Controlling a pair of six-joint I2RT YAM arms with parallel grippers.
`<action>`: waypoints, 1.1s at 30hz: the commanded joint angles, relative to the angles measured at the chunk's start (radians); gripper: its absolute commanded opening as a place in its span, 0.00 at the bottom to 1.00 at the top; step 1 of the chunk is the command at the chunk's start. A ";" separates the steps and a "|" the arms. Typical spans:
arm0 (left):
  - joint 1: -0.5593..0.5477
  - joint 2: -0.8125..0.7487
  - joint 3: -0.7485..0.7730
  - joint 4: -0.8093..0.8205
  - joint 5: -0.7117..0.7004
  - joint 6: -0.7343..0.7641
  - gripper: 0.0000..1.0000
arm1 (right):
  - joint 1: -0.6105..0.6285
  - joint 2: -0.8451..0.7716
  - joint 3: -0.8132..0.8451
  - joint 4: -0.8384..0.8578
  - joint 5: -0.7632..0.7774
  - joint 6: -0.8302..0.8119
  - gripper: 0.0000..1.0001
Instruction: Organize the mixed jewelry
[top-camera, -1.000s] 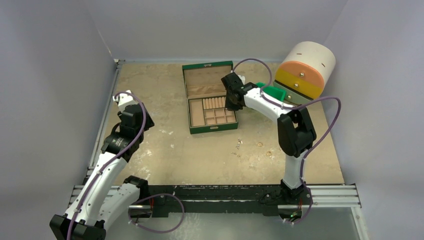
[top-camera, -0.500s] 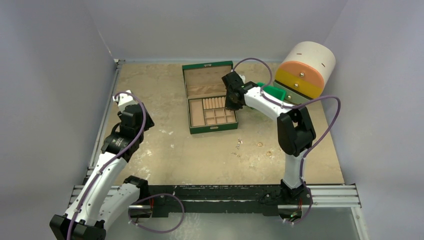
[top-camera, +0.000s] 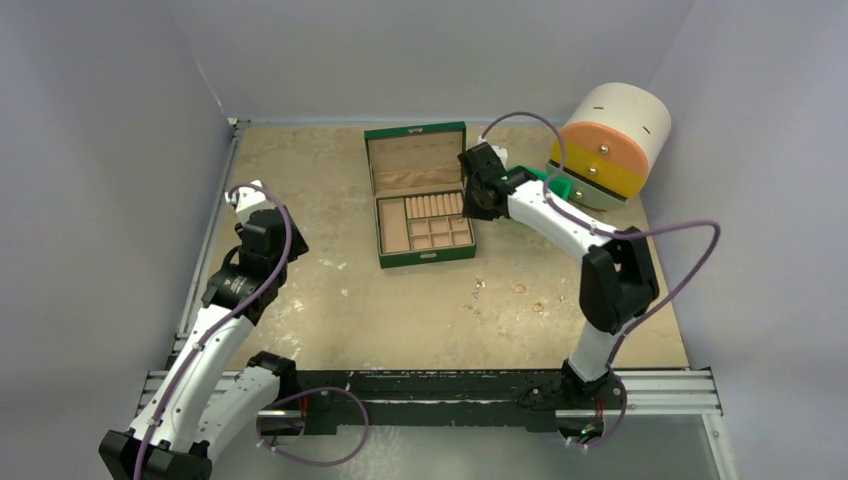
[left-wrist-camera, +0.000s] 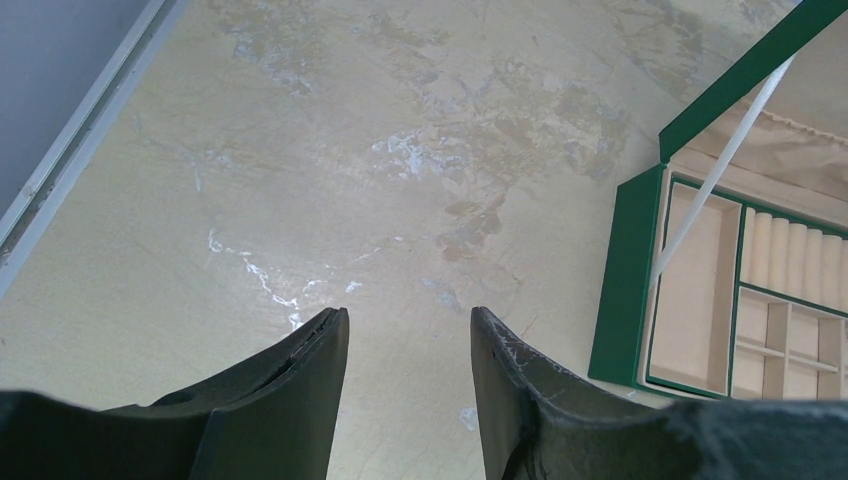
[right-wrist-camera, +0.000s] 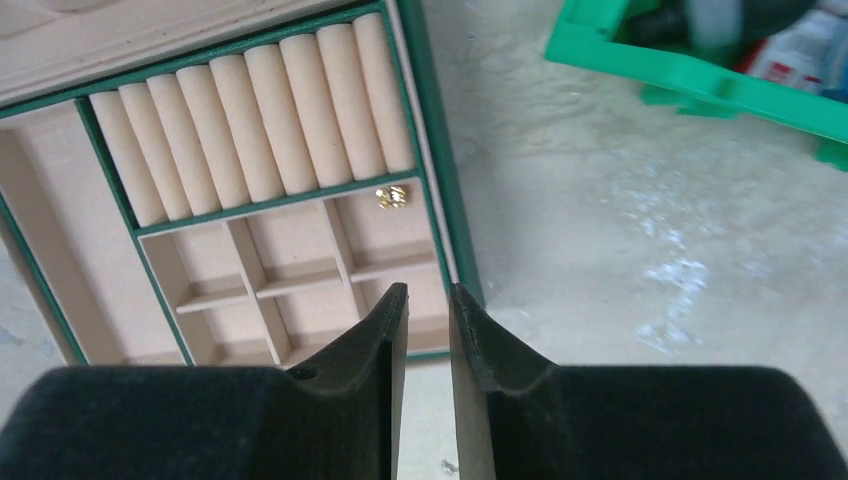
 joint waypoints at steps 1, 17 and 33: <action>0.005 -0.017 0.020 0.042 0.008 0.026 0.47 | -0.014 -0.155 -0.067 -0.035 0.102 0.020 0.25; 0.003 -0.036 0.014 0.053 0.041 0.025 0.47 | -0.192 -0.620 -0.520 -0.110 0.144 0.150 0.29; -0.020 -0.047 0.013 0.052 0.036 0.026 0.47 | -0.523 -0.684 -0.785 -0.027 -0.005 0.218 0.35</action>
